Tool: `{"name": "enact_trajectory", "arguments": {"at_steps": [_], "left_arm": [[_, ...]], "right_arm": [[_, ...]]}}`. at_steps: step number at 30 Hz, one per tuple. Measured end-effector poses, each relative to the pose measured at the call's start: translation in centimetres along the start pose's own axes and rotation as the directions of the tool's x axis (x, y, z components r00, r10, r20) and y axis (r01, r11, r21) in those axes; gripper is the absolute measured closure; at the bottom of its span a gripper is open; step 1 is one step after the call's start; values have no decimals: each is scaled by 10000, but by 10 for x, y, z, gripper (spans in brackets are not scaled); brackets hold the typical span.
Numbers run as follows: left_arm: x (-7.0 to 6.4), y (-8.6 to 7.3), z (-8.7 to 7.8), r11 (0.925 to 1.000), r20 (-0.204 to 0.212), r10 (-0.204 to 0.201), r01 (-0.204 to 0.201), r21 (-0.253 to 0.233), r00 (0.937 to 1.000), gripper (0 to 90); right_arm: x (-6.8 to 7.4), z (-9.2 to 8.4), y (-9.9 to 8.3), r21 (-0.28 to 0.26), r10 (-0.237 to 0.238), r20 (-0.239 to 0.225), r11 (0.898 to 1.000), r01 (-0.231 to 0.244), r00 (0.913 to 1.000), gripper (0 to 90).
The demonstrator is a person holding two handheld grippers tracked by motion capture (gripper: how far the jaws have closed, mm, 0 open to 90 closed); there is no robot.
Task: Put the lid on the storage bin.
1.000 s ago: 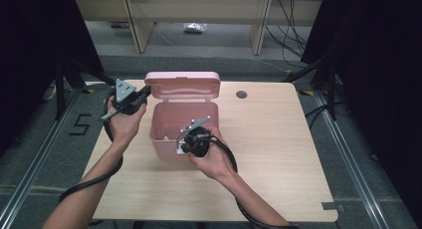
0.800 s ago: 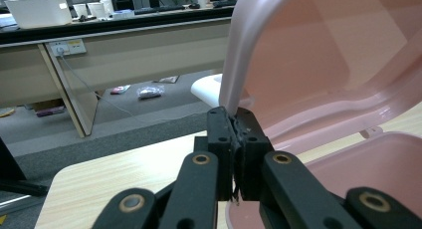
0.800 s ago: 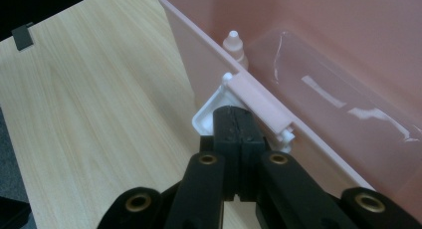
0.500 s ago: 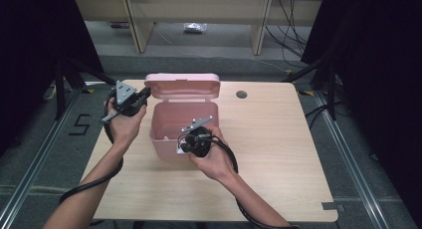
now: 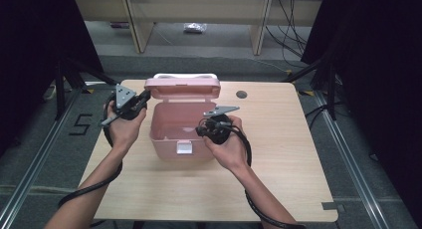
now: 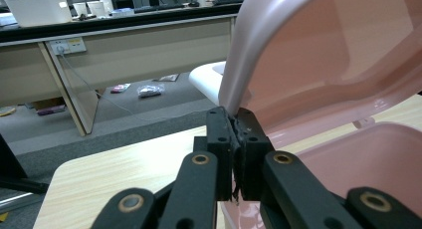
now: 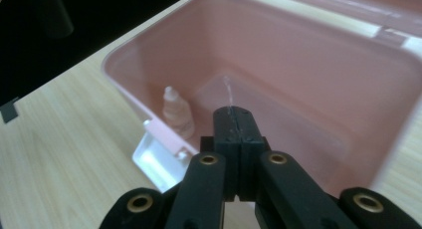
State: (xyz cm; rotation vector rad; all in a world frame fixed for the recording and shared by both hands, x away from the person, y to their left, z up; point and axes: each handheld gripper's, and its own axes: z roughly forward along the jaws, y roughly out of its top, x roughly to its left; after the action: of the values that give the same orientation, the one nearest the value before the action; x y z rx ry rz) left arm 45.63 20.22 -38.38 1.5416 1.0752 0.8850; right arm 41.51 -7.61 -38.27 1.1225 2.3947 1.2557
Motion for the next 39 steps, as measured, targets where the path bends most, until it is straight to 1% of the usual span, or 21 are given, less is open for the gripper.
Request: {"name": "enact_trajectory", "arguments": {"at_steps": [1, 4, 5, 7, 8, 9, 11, 15, 17, 20, 21, 24, 25, 26, 27, 28, 29, 30, 36, 37, 39], "left_arm": [[0, 0, -1, 10000, 7, 30, -30, 4, 10000, 866], [0, -2, -2, 10000, 19, 21, -21, 21, 10000, 865], [-1, -2, -3, 10000, 32, 29, -29, 26, 10000, 865], [-1, -3, -4, 10000, 44, 16, -16, 16, 10000, 865], [-1, -3, -4, 10000, 46, 36, -36, 38, 10000, 865], [-1, -4, -5, 10000, 51, 48, -48, 36, 10000, 864], [-2, -5, -6, 10000, 68, 41, -41, 36, 10000, 864], [-3, -8, -10, 10000, 74, 49, -49, 40, 10000, 862], [-4, -10, -12, 10000, 72, 60, -61, 58, 10000, 862], [-5, -14, -14, 9999, 104, 60, -61, 95, 9999, 861], [-5, -15, -15, 9999, 95, 123, -124, 115, 9999, 861], [-6, -17, -16, 9998, 96, 171, -172, 121, 9998, 860], [-6, -17, -16, 9997, 98, 218, -220, 138, 9997, 860], [-6, -18, -17, 9997, 113, 193, -195, 157, 9997, 860], [-7, -19, -17, 9997, 112, 203, -204, 135, 9997, 859], [-7, -19, -18, 9997, 118, 199, -201, 160, 9997, 859], [-7, -20, -19, 9996, 131, 217, -220, 184, 9997, 859], [-7, -21, -19, 9996, 145, 205, -208, 179, 9997, 858], [-8, -27, -23, 9993, 209, 223, -230, 294, 9995, 856], [-8, -28, -24, 9992, 229, 232, -239, 313, 9995, 856], [-8, -31, -25, 9992, 265, 204, -214, 352, 9994, 856]], "right_arm": [[-3, -3, 1, 79, -10, 13, 10000, 10, 10000, 900], [-8, -6, 2, -123, 40, 74, 9999, -39, 10000, 900], [-10, -8, 2, -183, 220, 110, 9996, -218, 9997, 900], [-14, -9, 2, -330, 100, 244, 9994, -92, 9997, 900], [-16, -12, 3, -273, 68, 317, 9996, -60, 9995, 900], [-17, -13, 4, -290, 248, 357, 9993, -238, 9991, 900], [-19, -15, 5, -405, 333, 376, 9987, -318, 9987, 900], [-23, -18, 6, -503, 298, 442, 9984, -275, 9986, 900], [-24, -18, 6, -542, 257, 412, 9983, -234, 9988, 900], [-24, -20, 6, -683, 479, 393, 9966, -451, 9981, 900], [-26, -20, 7, -757, 248, 417, 9969, -216, 9988, 900], [-26, -23, 8, -881, 330, 397, 9957, -294, 9987, 900], [-26, -25, 9, -924, 333, 609, 9953, -276, 9976, 900], [-25, -26, 10, -938, 448, 485, 9948, -401, 9978, 900], [-26, -26, 10, -1070, 263, 414, 9940, -217, 9988, 900], [-25, -27, 11, -1087, 462, 530, 9933, -402, 9975, 900], [-25, -28, 11, -1110, 512, 437, 9928, -461, 9977, 900], [-25, -29, 12, -1163, 445, 489, 9925, -386, 9978, 900], [-25, -30, 12, -1167, 481, 593, 9923, -409, 9971, 900], [-26, -31, 12, -1157, 296, 649, 9930, -219, 9975, 900], [-26, -30, 11, -1132, 318, 461, 9932, -264, 9984, 900]]}}
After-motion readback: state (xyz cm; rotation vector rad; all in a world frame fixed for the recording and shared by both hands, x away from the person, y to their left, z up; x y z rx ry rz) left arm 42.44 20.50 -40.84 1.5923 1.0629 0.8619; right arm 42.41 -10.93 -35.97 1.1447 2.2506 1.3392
